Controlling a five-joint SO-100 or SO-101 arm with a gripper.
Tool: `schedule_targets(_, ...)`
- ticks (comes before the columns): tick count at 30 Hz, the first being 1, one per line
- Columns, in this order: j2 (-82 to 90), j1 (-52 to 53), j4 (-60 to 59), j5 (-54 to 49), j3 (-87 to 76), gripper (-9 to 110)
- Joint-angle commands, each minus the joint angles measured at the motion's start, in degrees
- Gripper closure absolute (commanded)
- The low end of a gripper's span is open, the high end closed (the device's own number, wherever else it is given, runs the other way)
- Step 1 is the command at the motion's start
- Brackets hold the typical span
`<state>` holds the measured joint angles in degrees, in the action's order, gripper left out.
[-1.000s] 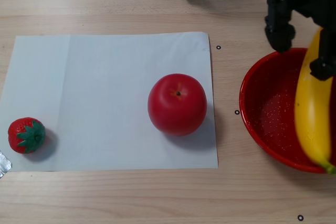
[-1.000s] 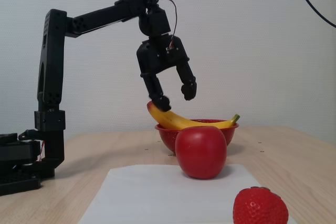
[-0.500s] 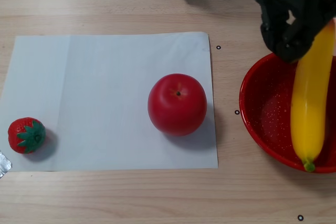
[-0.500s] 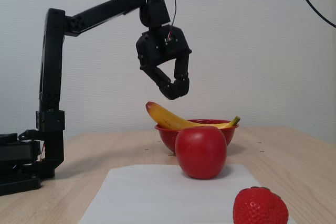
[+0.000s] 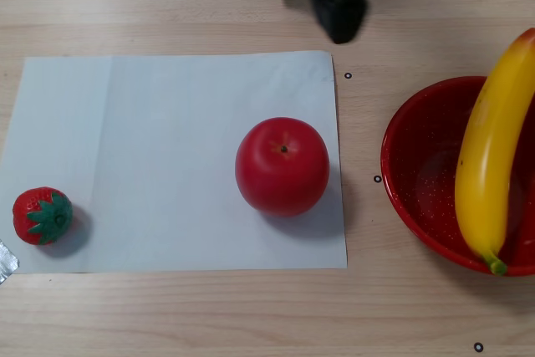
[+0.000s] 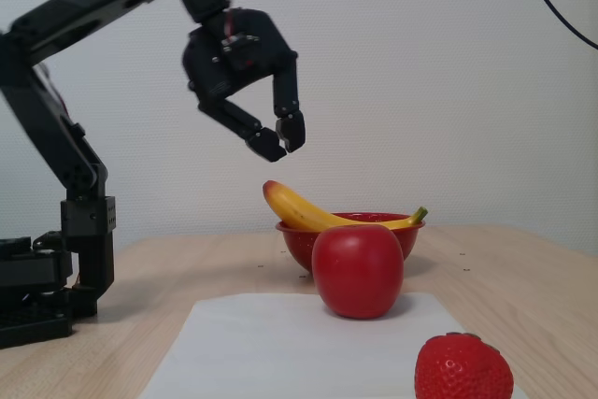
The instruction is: Grasp the banana and put it in the red bowl.
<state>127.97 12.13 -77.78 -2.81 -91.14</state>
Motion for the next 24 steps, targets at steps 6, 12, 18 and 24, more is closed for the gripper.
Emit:
schedule_targets(6, 17.0, -5.0, 15.6, 1.2, -16.1, 101)
schedule_targets(12, 29.3, -7.5, 29.7, -0.3, -38.0, 101)
schedule_targets(18, 41.8, -7.7, 41.4, -1.7, -58.6, 101)
schedule_targets(24, 52.9, -6.9, 45.4, -1.3, -74.4, 101)
